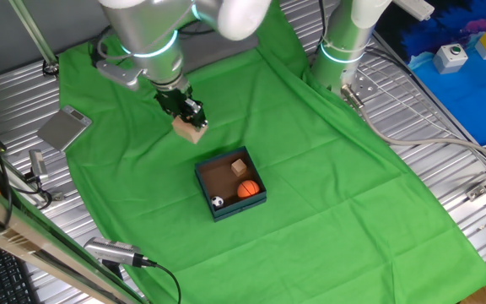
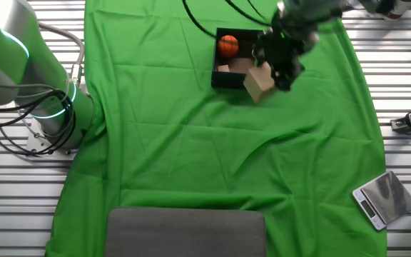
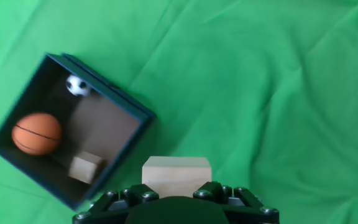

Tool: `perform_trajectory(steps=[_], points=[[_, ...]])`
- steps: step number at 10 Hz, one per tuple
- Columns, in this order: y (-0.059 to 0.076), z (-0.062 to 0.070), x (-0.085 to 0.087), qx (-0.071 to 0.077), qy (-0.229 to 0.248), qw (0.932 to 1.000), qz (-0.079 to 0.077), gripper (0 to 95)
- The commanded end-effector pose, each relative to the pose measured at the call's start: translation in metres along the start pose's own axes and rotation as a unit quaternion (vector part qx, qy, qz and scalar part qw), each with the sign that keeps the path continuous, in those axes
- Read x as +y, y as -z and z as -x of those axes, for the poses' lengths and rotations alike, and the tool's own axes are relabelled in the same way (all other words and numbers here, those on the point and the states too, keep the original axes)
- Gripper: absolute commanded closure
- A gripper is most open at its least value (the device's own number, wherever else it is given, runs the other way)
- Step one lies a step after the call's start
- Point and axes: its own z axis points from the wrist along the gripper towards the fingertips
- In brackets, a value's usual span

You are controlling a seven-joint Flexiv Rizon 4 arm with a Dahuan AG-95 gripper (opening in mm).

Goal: Take everything out of the gift box

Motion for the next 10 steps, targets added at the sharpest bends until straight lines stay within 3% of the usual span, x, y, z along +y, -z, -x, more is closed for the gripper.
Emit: perform_trajectory(steps=[1,3,7,8,9,10], points=[[-0.017,-0.015,-0.024,-0.014,0.048,0.9987,-0.004,95.0],[-0.028,-0.018,-0.029,-0.019,0.064,0.9977,-0.007,95.0],[-0.028,-0.018,-0.029,-0.005,0.073,0.9970,-0.026,95.0],[-0.028,-0.018,-0.029,-0.010,0.079,0.9965,-0.028,95.0],[-0.028,-0.018,-0.029,-0.013,0.049,0.9983,-0.030,95.0],[-0.028,-0.018,-0.029,-0.005,0.032,0.9988,-0.038,95.0]])
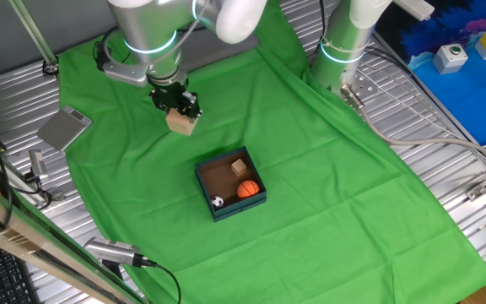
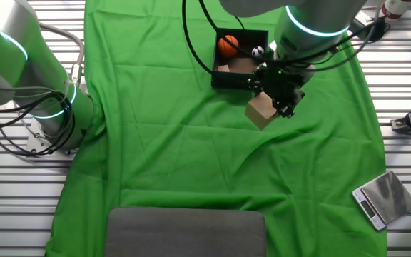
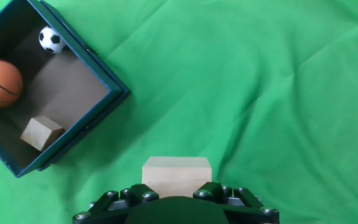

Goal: Take everything out of the gift box

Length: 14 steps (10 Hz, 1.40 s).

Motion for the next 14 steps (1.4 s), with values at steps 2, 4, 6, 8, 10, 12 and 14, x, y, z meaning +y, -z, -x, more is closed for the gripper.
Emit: perform_trajectory(steps=[2,4,6,8,10,12,14], points=[[0.000,0.000,0.000,0.005,-0.073,0.9972,-0.011,95.0],[-0.001,-0.001,-0.002,-0.003,-0.063,0.9980,-0.007,95.0],[-0.006,-0.016,-0.019,-0.009,-0.049,0.9987,-0.007,95.0],[-0.016,-0.030,-0.033,-0.026,-0.044,0.9987,-0.007,95.0],[-0.024,-0.038,-0.040,-0.042,-0.039,0.9983,-0.008,95.0],[-0.031,-0.037,-0.041,-0.048,-0.043,0.9978,-0.011,95.0],[-0.041,-0.036,-0.043,-0.057,-0.043,0.9974,-0.013,95.0]])
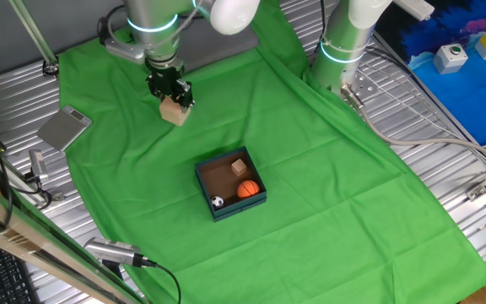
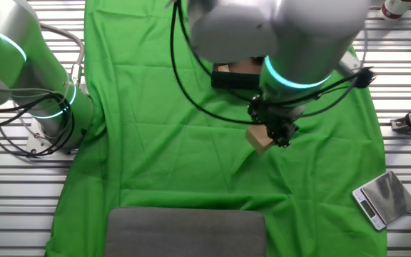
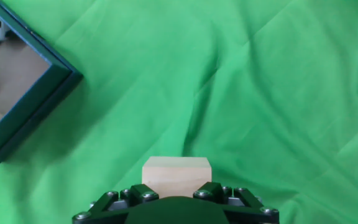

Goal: Take everything out of the gift box

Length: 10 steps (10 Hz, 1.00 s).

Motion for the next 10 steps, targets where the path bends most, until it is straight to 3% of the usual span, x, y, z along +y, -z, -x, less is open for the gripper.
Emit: perform_trajectory(steps=[1,10], points=[[-0.008,0.002,-0.001,-0.004,-0.001,1.0000,-0.001,95.0],[-0.034,0.013,-0.006,-0.022,-0.004,0.9997,-0.013,95.0]])
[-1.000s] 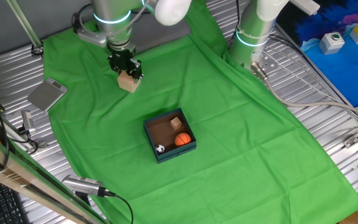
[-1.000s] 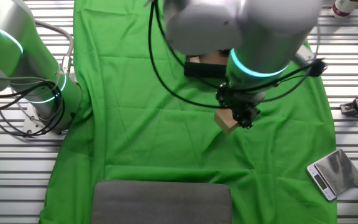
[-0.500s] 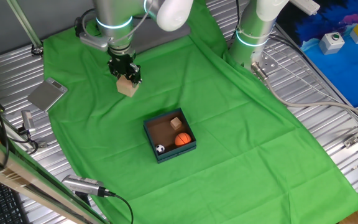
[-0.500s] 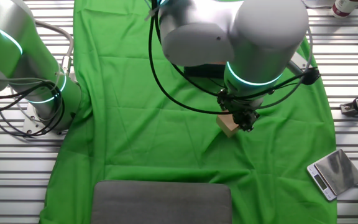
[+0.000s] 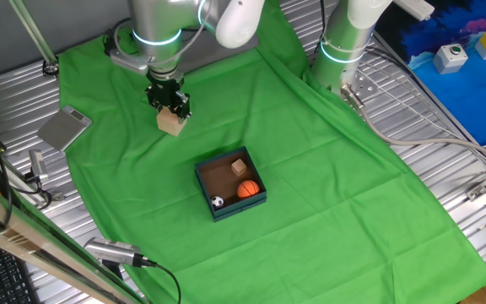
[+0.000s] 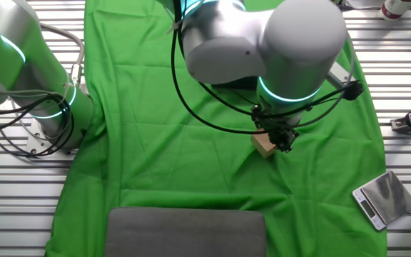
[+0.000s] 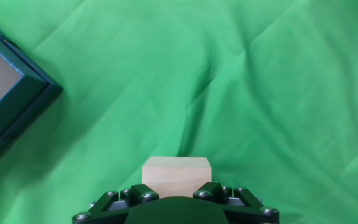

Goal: Take everything out of the gift box

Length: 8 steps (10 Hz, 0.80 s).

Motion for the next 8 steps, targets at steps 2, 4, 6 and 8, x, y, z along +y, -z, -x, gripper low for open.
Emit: perform_trajectory(steps=[2,4,6,8], points=[[-0.0059,0.0013,0.0005,-0.006,-0.002,1.0000,-0.003,95.0],[-0.0098,0.0010,0.0011,-0.008,-0.004,1.0000,-0.004,95.0],[-0.0112,0.0009,0.0014,-0.008,-0.004,1.0000,-0.005,95.0],[-0.0141,0.0006,0.0019,-0.006,-0.001,1.0000,-0.006,95.0]])
